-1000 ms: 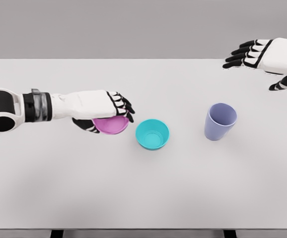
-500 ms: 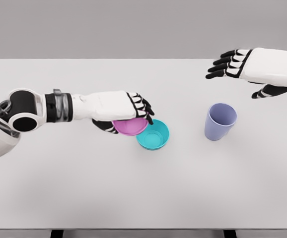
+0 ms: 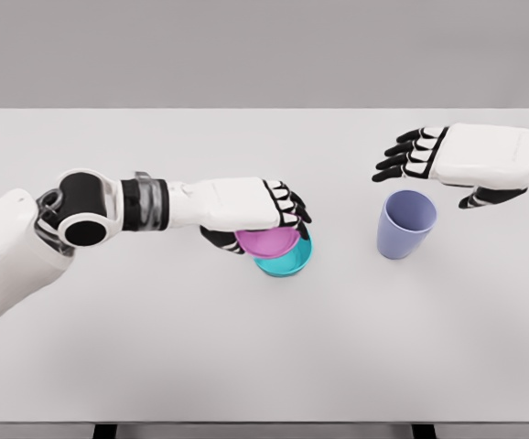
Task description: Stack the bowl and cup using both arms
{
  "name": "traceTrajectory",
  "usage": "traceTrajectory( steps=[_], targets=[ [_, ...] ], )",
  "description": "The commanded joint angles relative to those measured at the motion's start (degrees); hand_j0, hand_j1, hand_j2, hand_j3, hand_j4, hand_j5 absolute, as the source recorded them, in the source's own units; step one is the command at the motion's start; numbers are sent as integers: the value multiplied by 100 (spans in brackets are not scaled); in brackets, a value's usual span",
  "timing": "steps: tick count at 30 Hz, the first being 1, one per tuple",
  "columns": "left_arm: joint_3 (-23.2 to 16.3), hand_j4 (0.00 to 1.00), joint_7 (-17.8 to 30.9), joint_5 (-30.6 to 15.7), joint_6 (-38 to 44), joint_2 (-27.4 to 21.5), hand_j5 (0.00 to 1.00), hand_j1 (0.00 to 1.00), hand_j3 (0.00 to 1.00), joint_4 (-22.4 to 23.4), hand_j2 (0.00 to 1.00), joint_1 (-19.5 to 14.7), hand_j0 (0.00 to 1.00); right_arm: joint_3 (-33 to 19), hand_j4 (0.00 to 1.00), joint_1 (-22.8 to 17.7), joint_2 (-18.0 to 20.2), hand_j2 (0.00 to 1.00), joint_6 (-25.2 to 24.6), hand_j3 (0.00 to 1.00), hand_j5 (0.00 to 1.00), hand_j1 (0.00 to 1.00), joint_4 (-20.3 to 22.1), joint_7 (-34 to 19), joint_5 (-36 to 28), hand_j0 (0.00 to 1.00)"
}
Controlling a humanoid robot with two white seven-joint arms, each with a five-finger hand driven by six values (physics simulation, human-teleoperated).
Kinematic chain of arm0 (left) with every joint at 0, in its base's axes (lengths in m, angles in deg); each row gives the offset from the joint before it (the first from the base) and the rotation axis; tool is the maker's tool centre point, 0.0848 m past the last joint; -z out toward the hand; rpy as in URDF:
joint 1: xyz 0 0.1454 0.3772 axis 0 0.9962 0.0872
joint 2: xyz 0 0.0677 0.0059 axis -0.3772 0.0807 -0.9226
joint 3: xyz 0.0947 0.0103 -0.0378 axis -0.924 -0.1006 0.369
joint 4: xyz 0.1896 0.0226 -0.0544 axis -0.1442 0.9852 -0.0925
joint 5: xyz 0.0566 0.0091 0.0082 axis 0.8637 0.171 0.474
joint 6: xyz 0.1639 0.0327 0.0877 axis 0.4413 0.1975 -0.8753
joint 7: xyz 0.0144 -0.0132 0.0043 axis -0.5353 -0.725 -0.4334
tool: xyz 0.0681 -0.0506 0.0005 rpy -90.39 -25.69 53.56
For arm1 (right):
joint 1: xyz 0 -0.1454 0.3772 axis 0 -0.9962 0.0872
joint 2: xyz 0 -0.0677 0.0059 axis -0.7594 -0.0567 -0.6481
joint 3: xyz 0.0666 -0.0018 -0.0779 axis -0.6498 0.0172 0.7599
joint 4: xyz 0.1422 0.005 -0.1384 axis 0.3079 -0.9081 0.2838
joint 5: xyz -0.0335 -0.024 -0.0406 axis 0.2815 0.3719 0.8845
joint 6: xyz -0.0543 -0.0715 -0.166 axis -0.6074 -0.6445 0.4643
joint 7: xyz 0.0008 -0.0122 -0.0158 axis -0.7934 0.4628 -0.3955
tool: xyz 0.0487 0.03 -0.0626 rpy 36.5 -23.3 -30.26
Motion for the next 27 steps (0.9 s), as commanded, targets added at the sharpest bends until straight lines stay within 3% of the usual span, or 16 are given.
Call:
traceTrajectory(
  steps=[1,10,27],
  targets=[
    [-31,74,-5,-15,11,76,74,74,74,94,74,0,74,42,100,0,29,100,-16,100,100,100,1,3,-26,100],
    [-111,74,-5,-6,11,278,74,74,74,349,74,0,74,156,100,0,90,100,-16,100,100,100,1,3,-26,100],
    [-146,76,-5,-15,2,287,76,76,76,367,76,18,76,429,100,26,46,100,-16,100,100,100,1,3,-8,100]
  ],
)
